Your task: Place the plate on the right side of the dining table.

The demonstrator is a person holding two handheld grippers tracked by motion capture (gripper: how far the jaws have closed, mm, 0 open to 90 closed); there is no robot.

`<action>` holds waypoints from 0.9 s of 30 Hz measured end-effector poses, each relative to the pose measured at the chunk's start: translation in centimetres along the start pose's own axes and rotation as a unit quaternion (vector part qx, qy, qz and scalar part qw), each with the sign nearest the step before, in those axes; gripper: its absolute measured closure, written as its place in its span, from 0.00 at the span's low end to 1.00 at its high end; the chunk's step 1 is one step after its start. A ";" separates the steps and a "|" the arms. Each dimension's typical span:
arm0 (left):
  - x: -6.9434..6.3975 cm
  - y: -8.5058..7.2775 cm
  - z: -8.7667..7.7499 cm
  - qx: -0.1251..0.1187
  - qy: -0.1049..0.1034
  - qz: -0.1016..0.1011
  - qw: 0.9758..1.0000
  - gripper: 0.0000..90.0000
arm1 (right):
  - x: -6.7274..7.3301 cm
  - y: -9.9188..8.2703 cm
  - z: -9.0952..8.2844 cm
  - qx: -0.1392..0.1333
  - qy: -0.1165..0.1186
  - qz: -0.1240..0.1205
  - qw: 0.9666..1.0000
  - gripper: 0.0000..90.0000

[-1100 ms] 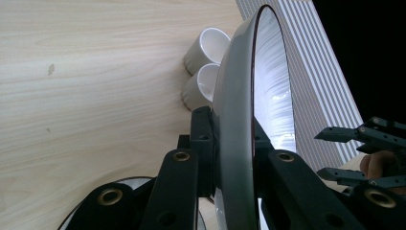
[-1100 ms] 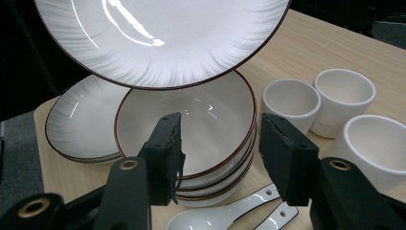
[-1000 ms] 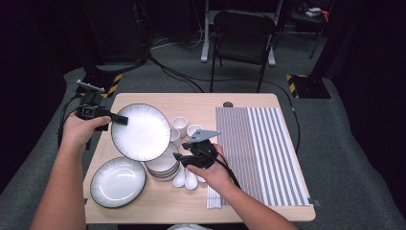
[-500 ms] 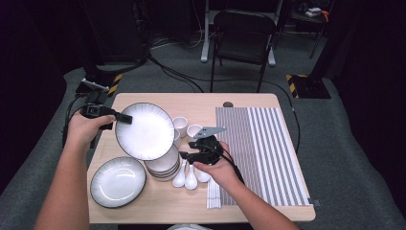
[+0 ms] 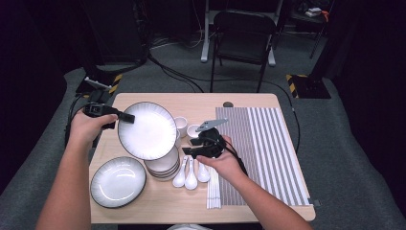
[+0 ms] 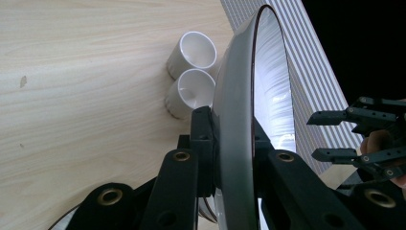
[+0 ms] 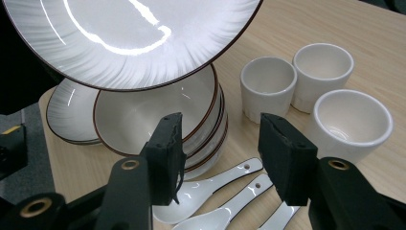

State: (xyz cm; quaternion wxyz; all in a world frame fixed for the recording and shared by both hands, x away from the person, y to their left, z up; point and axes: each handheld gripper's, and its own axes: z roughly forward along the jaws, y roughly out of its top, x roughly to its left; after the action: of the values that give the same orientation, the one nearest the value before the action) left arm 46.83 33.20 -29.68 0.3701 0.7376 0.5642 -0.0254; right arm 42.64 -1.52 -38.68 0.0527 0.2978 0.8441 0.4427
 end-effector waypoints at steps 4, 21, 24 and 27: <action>-0.1 0.0 0.1 0.002 0.000 -0.003 1.000 0.89 | -0.4 0.4 -0.3 0.008 0.000 -0.002 1.000 0.57; -0.7 0.4 1.1 0.007 -0.009 0.004 1.000 0.89 | -0.6 0.9 -0.4 0.028 0.029 0.023 0.999 0.57; -0.9 0.4 1.3 0.010 -0.011 0.004 1.000 0.89 | -0.7 0.9 -0.6 0.022 0.033 0.030 0.999 0.57; -1.1 0.5 1.6 0.012 -0.013 0.007 1.000 0.89 | -0.9 0.9 -0.7 0.015 0.031 0.035 0.999 0.56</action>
State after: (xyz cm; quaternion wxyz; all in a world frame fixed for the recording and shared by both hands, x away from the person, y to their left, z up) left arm 47.49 31.37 -30.12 0.3688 0.7453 0.5541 -0.0389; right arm 43.54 -2.15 -37.75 0.0060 0.3140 0.8411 0.4403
